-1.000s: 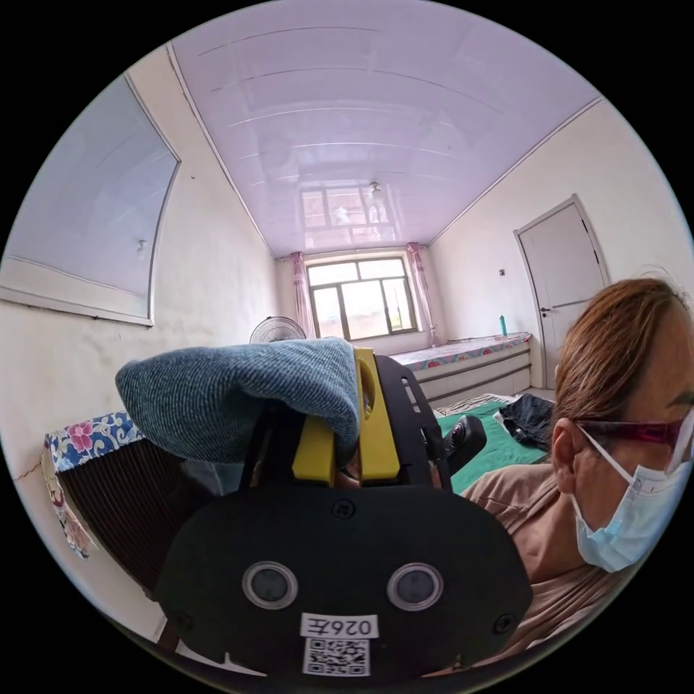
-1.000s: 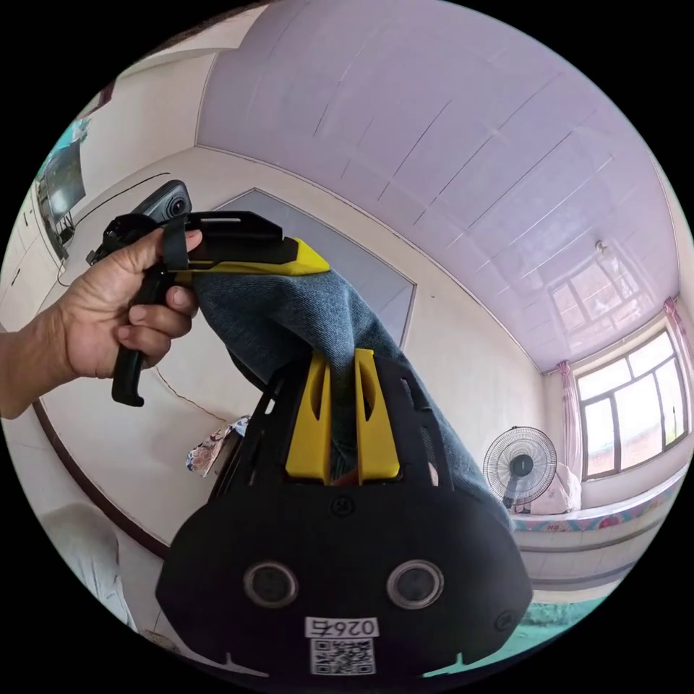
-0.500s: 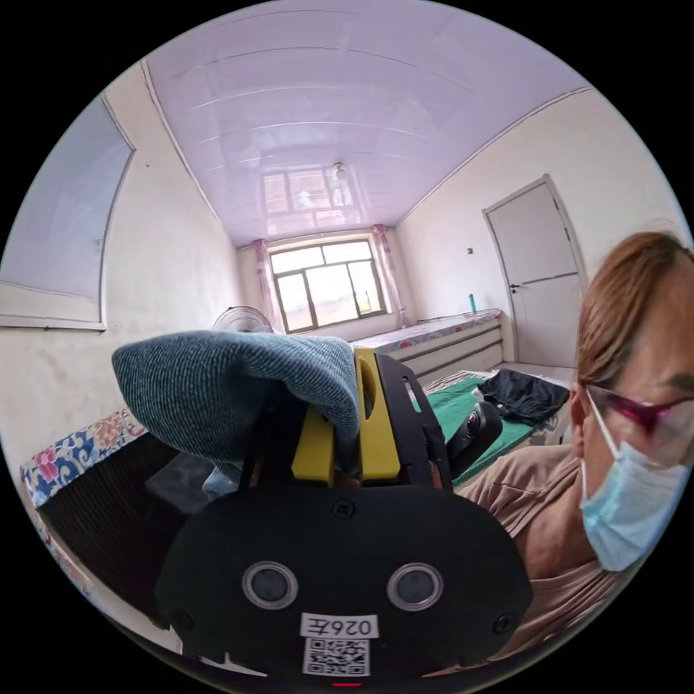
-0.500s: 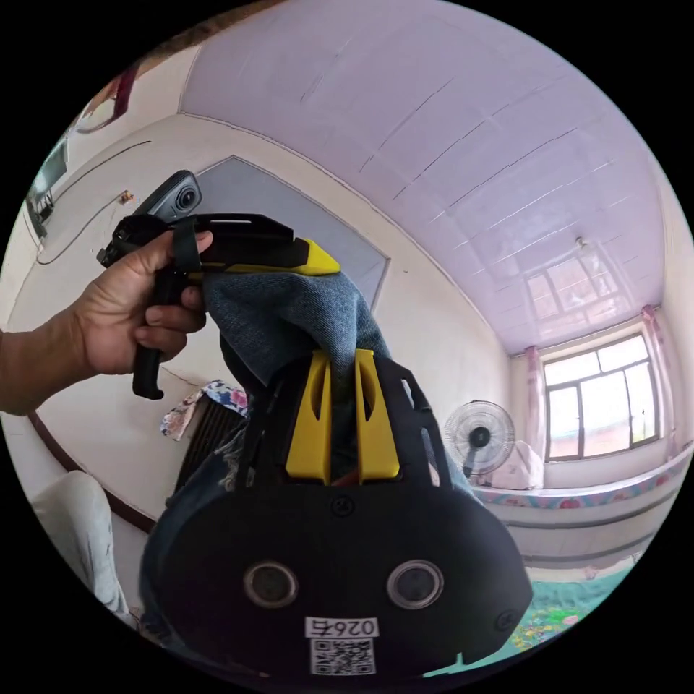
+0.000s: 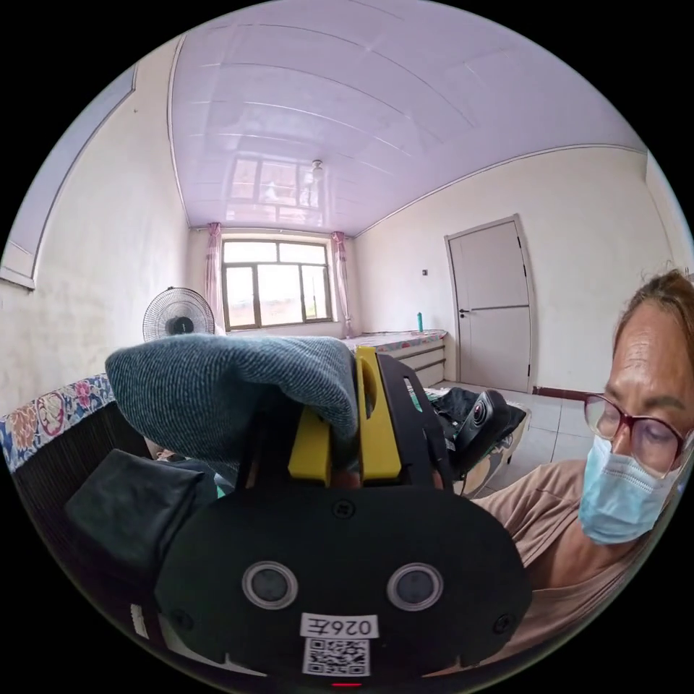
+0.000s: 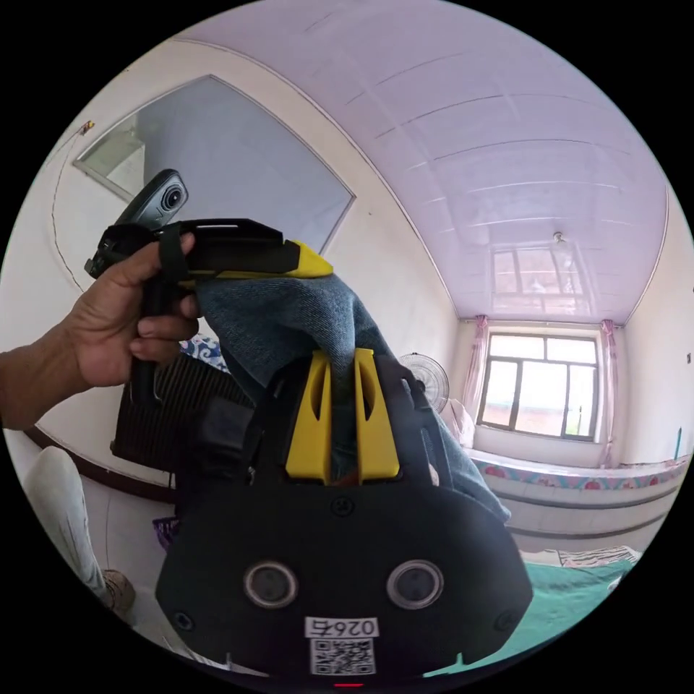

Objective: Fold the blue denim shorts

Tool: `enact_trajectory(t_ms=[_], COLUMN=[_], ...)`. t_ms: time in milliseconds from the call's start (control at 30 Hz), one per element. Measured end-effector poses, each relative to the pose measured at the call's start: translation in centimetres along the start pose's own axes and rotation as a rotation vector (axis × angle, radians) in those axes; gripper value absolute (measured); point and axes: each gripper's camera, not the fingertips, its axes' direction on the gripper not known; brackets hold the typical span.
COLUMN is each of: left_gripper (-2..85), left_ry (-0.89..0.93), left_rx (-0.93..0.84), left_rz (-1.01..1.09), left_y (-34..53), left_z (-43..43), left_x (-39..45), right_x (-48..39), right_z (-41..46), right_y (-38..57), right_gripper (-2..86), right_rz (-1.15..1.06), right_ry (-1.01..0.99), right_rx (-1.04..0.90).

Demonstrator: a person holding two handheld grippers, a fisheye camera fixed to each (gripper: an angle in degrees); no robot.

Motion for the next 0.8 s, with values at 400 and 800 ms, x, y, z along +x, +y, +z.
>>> enact_trajectory(t_ms=[400, 800], left_gripper=[8.2, 19.2], left_ry=[0.056, 0.404], left_rx=[-0.17, -0.596], left_rz=[-0.231, -0.836], left_y=[23.3, 50.8], left_z=[14.3, 38.5], left_x=[-8.9, -10.4], right_x=[28.5, 36.4], right_z=[6.2, -16.1], right_y=[19.5, 54.8], right_gripper=[1.8, -0.9], right_rz=[0.765, 1.437], right_ry=[0.475, 0.762], right_rx=[-0.396, -0.744])
